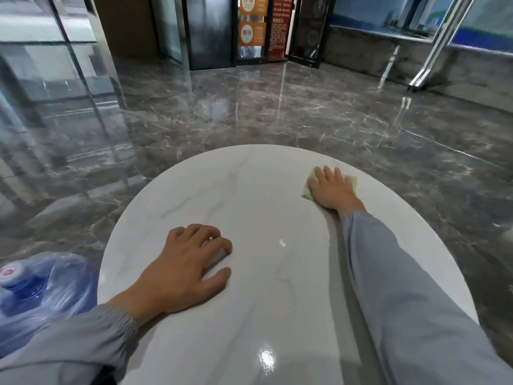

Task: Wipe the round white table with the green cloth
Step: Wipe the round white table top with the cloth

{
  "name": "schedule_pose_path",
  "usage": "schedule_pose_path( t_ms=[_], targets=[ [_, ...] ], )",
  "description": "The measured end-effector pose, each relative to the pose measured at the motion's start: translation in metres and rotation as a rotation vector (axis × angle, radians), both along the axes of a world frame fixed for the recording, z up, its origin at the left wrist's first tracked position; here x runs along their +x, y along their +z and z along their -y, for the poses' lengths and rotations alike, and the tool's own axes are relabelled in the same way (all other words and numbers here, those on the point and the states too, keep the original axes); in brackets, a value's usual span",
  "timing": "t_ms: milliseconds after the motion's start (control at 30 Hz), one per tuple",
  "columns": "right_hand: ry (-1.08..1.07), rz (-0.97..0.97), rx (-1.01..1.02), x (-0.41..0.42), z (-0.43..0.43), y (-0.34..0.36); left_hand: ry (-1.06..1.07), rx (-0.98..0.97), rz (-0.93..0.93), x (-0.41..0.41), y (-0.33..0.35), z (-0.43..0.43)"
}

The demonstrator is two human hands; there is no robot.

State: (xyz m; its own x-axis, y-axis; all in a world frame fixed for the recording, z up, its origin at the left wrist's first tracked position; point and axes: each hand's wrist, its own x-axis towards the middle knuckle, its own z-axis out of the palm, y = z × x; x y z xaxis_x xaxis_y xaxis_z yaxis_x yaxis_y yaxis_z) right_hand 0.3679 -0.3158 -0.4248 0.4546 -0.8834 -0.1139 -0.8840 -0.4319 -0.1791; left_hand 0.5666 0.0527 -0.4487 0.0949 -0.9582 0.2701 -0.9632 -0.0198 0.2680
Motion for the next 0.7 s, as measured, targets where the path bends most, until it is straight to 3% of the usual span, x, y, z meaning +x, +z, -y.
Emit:
schedule_pose_path(
  t_ms=[200,333,467,700],
  targets=[
    [0.606,-0.016,0.020,0.204,-0.133,0.003,0.004,-0.009,0.006,-0.002,0.004,-0.002],
    [0.844,-0.022,0.044,0.237,-0.182,0.001,-0.005,-0.007,0.024,-0.003,0.006,-0.004],
    [0.622,0.042,-0.007,0.189,-0.123,0.006,0.011,0.009,-0.001,0.003,0.005,-0.007],
    [0.024,0.020,-0.029,-0.021,0.023,-0.001,0.027,0.015,-0.003,0.006,0.001,-0.004]
  ],
)
